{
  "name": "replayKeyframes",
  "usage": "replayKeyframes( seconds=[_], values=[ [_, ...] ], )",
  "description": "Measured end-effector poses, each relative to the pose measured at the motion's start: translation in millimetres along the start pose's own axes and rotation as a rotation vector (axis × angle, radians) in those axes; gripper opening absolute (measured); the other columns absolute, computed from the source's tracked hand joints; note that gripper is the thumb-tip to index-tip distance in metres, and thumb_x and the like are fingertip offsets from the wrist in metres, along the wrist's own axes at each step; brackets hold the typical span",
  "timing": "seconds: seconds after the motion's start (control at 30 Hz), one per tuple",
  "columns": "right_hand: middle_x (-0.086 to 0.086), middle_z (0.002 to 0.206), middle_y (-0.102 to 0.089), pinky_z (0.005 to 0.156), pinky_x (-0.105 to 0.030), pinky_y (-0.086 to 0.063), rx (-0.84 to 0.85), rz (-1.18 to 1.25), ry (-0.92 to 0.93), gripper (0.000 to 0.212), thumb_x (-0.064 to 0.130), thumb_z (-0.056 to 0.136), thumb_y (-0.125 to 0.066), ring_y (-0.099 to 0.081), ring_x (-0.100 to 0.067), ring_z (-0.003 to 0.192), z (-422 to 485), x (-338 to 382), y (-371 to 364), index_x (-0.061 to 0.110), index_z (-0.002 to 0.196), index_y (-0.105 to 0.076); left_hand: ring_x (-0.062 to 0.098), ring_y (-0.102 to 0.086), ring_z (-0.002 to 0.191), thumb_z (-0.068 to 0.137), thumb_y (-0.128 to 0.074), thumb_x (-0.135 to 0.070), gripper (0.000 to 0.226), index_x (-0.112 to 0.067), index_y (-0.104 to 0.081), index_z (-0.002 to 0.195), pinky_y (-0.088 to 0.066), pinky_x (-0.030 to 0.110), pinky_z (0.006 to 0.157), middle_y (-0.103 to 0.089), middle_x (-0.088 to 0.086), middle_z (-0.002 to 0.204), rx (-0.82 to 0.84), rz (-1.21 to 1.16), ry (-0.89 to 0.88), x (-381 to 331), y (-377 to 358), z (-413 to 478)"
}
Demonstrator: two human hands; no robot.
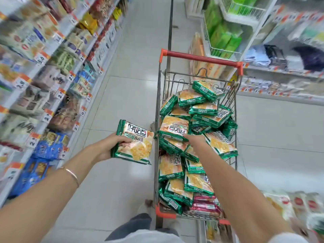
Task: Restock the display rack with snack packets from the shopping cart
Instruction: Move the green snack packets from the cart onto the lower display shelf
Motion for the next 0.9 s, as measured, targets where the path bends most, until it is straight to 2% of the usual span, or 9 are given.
replayKeyframes(
  seconds=[0.07,0.13,0.2,0.27,0.37,0.47,0.57,0.77,0.9],
  values=[
    [-0.01,0.096,-0.062,0.057,-0.028,-0.047,-0.065,0.088,0.046,0.045,0.031,0.083,-0.08,-0.053,-0.019,0.065,2,3,1,-0.003,0.107,-0.062,0.017,-0.07,0.057,0.093,-0.058,-0.005,0.01,-0.009,-0.065,0.099,-0.059,0.029,0.056,-0.074,0.004,0.072,-0.043,-0.023,0.033,-1,15,2],
    [-0.006,0.095,-0.064,0.071,-0.029,-0.052,-0.1,0.071,0.175,0.032,0.027,0.086,-0.077,-0.06,-0.021,0.078,-8,14,8,0.0,0.1,-0.067,0.018,-0.069,0.057,0.09,-0.057,-0.009,0.008,-0.01,-0.065,0.092,-0.058,0.028,0.058,-0.072,0.004,0.071,-0.071,-0.071,0.052,-4,23,5],
    [-0.005,0.093,-0.066,0.064,-0.024,-0.05,-0.111,0.001,0.34,0.028,0.024,0.089,-0.074,-0.059,-0.017,0.073,-30,26,27,0.001,0.105,-0.07,0.02,-0.063,0.054,0.086,-0.053,-0.011,0.009,-0.012,-0.061,0.082,-0.056,0.027,0.056,-0.066,0.004,0.068,-0.14,-0.15,0.044,-10,31,12],
    [-0.005,0.086,-0.067,0.055,-0.022,-0.044,-0.074,-0.071,0.495,0.019,0.021,0.091,-0.071,-0.058,-0.017,0.068,-52,39,49,0.004,0.099,-0.07,0.023,-0.06,0.062,0.08,-0.052,-0.016,0.007,-0.015,-0.059,0.079,-0.055,0.028,0.057,-0.061,0.005,0.076,-0.163,-0.192,0.021,-19,28,18],
    [-0.017,0.088,-0.067,0.071,-0.032,-0.05,0.115,-0.079,0.623,0.005,0.018,0.094,-0.066,-0.059,-0.024,0.079,-76,60,76,0.014,0.091,-0.068,0.022,-0.059,0.061,0.076,-0.055,-0.027,0.01,-0.017,-0.057,0.078,-0.052,0.025,0.056,-0.06,0.003,0.077,-0.124,-0.15,-0.002,-34,3,26],
    [-0.01,0.092,-0.063,0.08,-0.039,-0.049,0.239,-0.04,0.607,0.01,0.016,0.099,-0.057,-0.059,-0.022,0.084,-82,73,87,0.022,0.097,-0.064,0.015,-0.059,0.049,0.097,-0.046,-0.04,0.031,-0.017,-0.06,0.081,-0.049,0.022,0.051,-0.067,0.005,0.072,-0.095,-0.038,-0.042,-45,-33,35],
    [0.0,0.095,-0.055,0.062,-0.025,-0.038,0.342,-0.055,0.565,0.017,0.018,0.101,-0.054,-0.048,-0.013,0.07,-94,82,71,0.023,0.117,-0.058,0.025,-0.069,0.066,0.097,-0.043,-0.059,0.044,-0.019,-0.062,0.096,-0.054,0.034,0.069,-0.072,0.011,0.092,0.051,0.148,-0.044,-48,-80,38],
    [0.007,0.123,-0.054,0.094,-0.024,-0.04,0.345,-0.071,0.649,0.039,0.019,0.098,-0.06,-0.051,-0.002,0.108,-117,84,32,0.023,0.135,-0.051,0.033,-0.072,0.1,0.056,-0.057,-0.088,0.118,-0.007,-0.044,0.141,-0.059,0.039,0.078,-0.071,0.017,0.117,0.345,0.211,0.101,-32,-145,26],
    [0.002,0.121,-0.058,0.085,-0.015,-0.041,0.324,-0.068,0.658,0.042,0.019,0.095,-0.064,-0.056,0.004,0.102,-114,73,38,0.024,0.135,-0.053,0.024,-0.072,0.09,0.055,-0.075,-0.073,0.084,-0.012,-0.065,0.111,-0.056,0.033,0.081,-0.075,0.009,0.104,0.471,0.239,0.129,-23,-158,16]
  ],
)
Point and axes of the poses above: each hand's wrist, its own z-axis towards the middle knuckle, its own y-axis out of the back of the hand, x = y × z, the point moved 8 cm from there along z, towards the middle knuckle
